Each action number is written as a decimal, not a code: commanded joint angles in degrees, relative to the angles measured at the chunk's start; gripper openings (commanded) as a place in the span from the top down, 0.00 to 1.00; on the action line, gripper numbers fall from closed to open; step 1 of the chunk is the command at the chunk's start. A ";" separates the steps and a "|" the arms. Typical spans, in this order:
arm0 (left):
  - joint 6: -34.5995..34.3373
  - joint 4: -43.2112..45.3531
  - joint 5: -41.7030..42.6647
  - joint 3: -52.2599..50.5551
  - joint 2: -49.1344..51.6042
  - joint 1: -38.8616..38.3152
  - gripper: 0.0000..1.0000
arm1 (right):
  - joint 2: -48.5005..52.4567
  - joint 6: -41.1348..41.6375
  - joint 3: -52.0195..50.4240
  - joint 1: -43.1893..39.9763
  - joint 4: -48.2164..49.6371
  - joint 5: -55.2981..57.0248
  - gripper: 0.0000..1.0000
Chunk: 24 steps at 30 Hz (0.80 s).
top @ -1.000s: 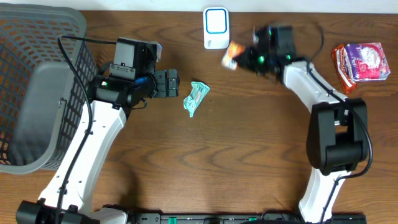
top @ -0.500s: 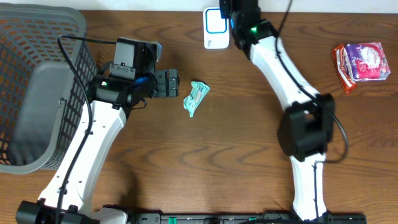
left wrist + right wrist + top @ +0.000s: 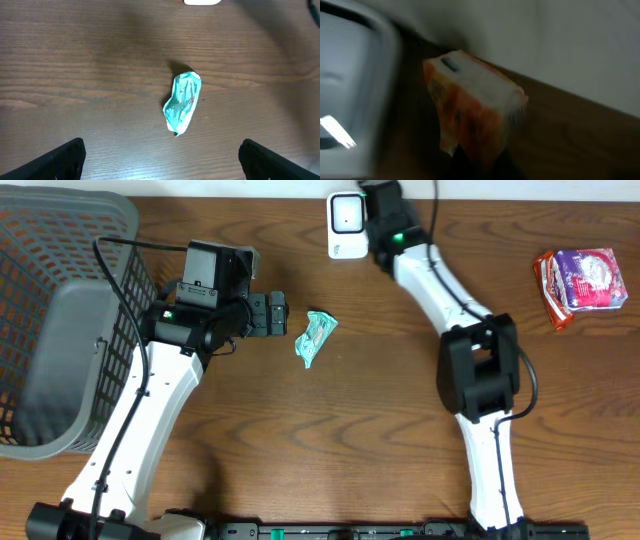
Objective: Scan the item barcode
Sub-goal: 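Raise the orange box in front of the scanner, then carry the orange box right and release it beside the packs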
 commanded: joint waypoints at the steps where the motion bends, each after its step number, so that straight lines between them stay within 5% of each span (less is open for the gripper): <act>1: 0.33 -0.09 -0.35 0.28 0.02 0.20 0.02 | -2.49 2.40 0.90 -7.30 -6.93 13.73 0.99; 3: 0.33 -0.09 -0.35 0.28 0.02 0.20 0.02 | -2.49 2.40 0.90 -10.14 -12.00 14.38 0.97; 4: 0.33 -0.09 -0.35 0.28 0.02 0.20 0.02 | -2.49 2.40 0.90 -12.22 -15.17 14.36 0.88; 5: 0.33 -0.09 -0.35 0.28 0.02 0.20 0.02 | -2.49 3.82 0.90 -14.80 -18.34 13.84 0.60; 7: 0.33 -0.09 -0.35 0.28 0.02 0.20 0.02 | -2.49 3.91 0.90 -16.98 -21.66 11.63 0.55; 11: 0.33 -0.09 -0.35 0.28 0.02 0.20 0.02 | -2.49 9.99 0.90 -18.88 -27.04 9.77 0.22; 17: 0.33 -0.09 -0.35 0.28 0.02 0.20 0.02 | -3.06 11.13 0.92 -15.08 -31.39 -6.08 0.13; 24: 0.33 -0.09 -0.35 0.28 0.02 0.20 0.02 | -3.23 9.90 0.83 -6.40 -40.72 -63.98 0.17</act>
